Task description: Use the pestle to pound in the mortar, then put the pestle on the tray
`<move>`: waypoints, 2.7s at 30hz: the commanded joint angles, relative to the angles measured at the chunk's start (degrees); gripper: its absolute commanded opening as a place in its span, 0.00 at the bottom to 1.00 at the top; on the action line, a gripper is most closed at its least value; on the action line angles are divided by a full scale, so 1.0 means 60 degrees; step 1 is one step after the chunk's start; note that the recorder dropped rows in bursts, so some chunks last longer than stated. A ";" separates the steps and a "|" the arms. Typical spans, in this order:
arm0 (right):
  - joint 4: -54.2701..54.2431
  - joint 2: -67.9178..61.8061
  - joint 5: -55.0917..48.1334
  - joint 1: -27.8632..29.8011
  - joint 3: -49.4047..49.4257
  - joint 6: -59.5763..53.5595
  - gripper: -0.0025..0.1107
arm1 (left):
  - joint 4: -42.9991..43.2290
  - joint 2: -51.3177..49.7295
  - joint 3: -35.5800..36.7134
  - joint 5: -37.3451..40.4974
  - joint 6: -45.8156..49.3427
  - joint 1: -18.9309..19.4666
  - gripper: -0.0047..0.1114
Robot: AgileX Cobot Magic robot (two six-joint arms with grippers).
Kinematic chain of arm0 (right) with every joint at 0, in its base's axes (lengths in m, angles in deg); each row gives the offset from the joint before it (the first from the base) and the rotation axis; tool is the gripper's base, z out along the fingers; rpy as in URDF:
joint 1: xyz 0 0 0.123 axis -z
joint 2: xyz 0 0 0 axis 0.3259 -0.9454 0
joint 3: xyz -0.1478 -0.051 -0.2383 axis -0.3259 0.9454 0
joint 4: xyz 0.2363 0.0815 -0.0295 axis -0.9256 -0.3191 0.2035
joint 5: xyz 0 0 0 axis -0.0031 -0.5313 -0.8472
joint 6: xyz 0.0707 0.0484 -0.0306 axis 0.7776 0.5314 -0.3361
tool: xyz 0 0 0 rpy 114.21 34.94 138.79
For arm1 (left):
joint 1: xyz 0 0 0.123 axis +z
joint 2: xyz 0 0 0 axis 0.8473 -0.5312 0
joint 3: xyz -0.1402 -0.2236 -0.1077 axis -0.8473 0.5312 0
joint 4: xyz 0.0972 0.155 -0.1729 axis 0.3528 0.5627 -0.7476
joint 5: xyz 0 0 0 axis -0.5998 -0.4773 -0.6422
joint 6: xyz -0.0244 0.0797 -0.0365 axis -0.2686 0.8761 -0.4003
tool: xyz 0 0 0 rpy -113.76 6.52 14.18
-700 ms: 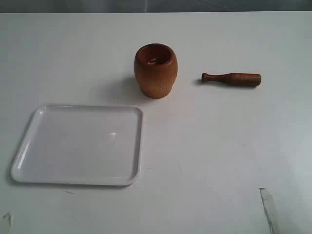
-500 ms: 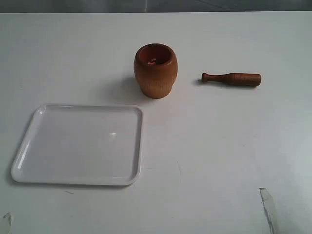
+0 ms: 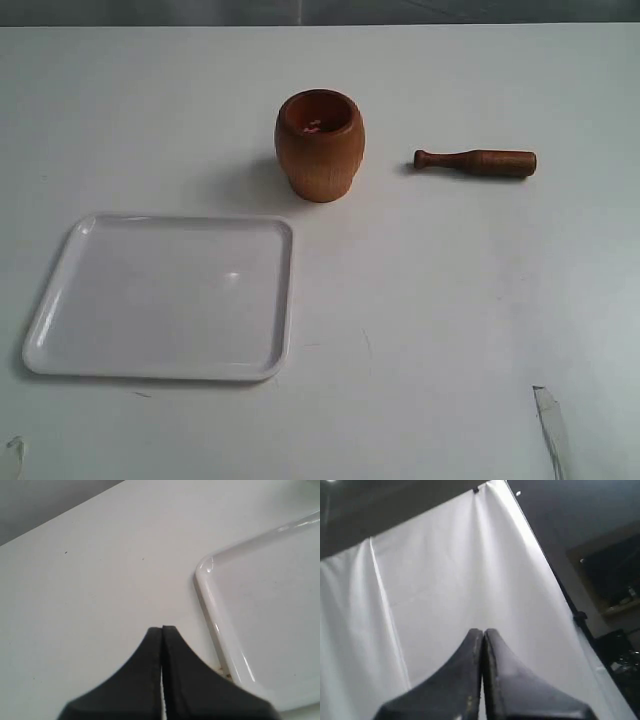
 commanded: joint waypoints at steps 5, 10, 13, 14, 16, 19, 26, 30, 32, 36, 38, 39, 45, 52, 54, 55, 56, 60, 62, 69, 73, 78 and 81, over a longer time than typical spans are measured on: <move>0.1055 0.0022 0.2859 -0.0037 0.0037 0.1193 0.02 | -0.0070 0.0012 0.0005 -0.0029 -0.0078 -0.0074 0.04; 0.3360 -0.2022 0.4117 -0.0020 -0.1711 -0.1095 0.02 | -0.0070 0.0012 0.0005 -0.0029 -0.0078 -0.0074 0.04; 0.3443 -0.4479 0.3168 -0.0020 -0.3783 -0.0846 0.02 | -0.0070 0.0012 0.0005 -0.0029 -0.0078 -0.0074 0.04; 0.3517 -0.4965 0.2096 -0.0020 -0.4313 -0.0824 0.02 | -0.0070 0.0012 0.0005 -0.0029 -0.0078 -0.0074 0.04; 0.4369 -0.6218 -0.0702 -0.0037 -0.5869 -0.0322 0.02 | -0.0070 0.0012 0.0005 -0.0029 -0.0078 -0.0074 0.04; 0.6655 -0.8158 -0.5477 -0.0590 -0.8076 0.1852 0.02 | -0.0070 0.0012 0.0005 -0.0029 -0.0078 -0.0074 0.04; 0.3477 -1.2450 -1.3748 -0.3182 -1.2016 -0.5154 0.02 | -0.0070 0.0012 0.0005 -0.0029 -0.0078 -0.0074 0.04; 0.1753 -1.4731 -1.6374 -0.3876 -1.3552 -0.8218 0.02 | -0.0070 0.0012 0.0005 -0.0029 -0.0078 -0.0074 0.04; 0.1791 -1.5508 -1.6374 -0.4188 -1.3895 -0.8809 0.02 | -0.0070 0.0012 0.0005 -0.0029 -0.0078 -0.0074 0.04; 0.2018 -1.6885 -1.5996 -0.4710 -1.4198 -0.9300 0.02 | -0.0070 0.0012 0.0005 -0.0029 -0.0078 -0.0074 0.04; 0.2162 -1.7415 -1.5517 -0.4710 -1.4198 -1.0244 0.07 | -0.0070 0.0012 0.0005 -0.0029 -0.0078 -0.0074 0.04; 0.2319 -1.7583 -1.5452 -0.4710 -1.4198 -1.0625 0.12 | -0.0070 0.0012 0.0005 -0.0029 -0.0078 -0.0074 0.04; 0.2772 -1.9011 -1.3294 -0.4665 -1.4198 -1.1509 0.59 | -0.0070 0.0012 0.0005 -0.0029 -0.0078 -0.0074 0.04; 0.2554 -2.0051 -1.2681 -0.3969 -1.4198 -1.1700 0.48 | -0.0070 0.0012 0.0005 -0.0029 -0.0078 -0.0074 0.04; 0.2320 -2.0131 -1.2657 -0.3783 -1.4198 -1.1877 0.48 | -0.0070 0.0012 0.0005 -0.0029 -0.0078 -0.0074 0.04; 0.2209 -2.0177 -1.2608 -0.3683 -1.4198 -1.1997 0.48 | -0.0070 0.0012 0.0005 -0.0029 -0.0078 -0.0074 0.04; 0.2104 -2.0216 -1.2607 -0.3636 -1.4198 -1.2084 0.48 | -0.0070 0.0012 0.0005 -0.0029 -0.0078 -0.0074 0.04; 0.2068 -2.0276 -1.2398 -0.3609 -1.4198 -1.2365 0.47 | -0.0070 0.0012 0.0005 -0.0029 -0.0078 -0.0074 0.04; 0.2002 -2.0276 -1.2231 -0.3609 -1.4198 -1.2415 0.46 | -0.0070 0.0012 0.0005 -0.0029 -0.0078 -0.0074 0.04; 0.1723 -2.0528 -1.2035 -0.3609 -1.4198 -1.2605 0.42 | -0.0070 0.0012 0.0005 -0.0029 -0.0078 -0.0074 0.04; 0.1723 -2.0710 -1.1753 -0.3609 -1.4198 -1.2605 0.39 | -0.0070 0.0012 0.0005 -0.0029 -0.0078 -0.0074 0.04; 0.1860 -2.0710 -1.1233 -0.3609 -1.4198 -1.2605 0.08 | -0.0070 0.0012 0.0005 -0.0029 -0.0078 -0.0074 0.04; 0.1722 -2.0710 -1.1160 -0.3609 -1.4198 -1.2605 0.02 | -0.0070 0.0012 0.0005 -0.0029 -0.0078 -0.0074 0.04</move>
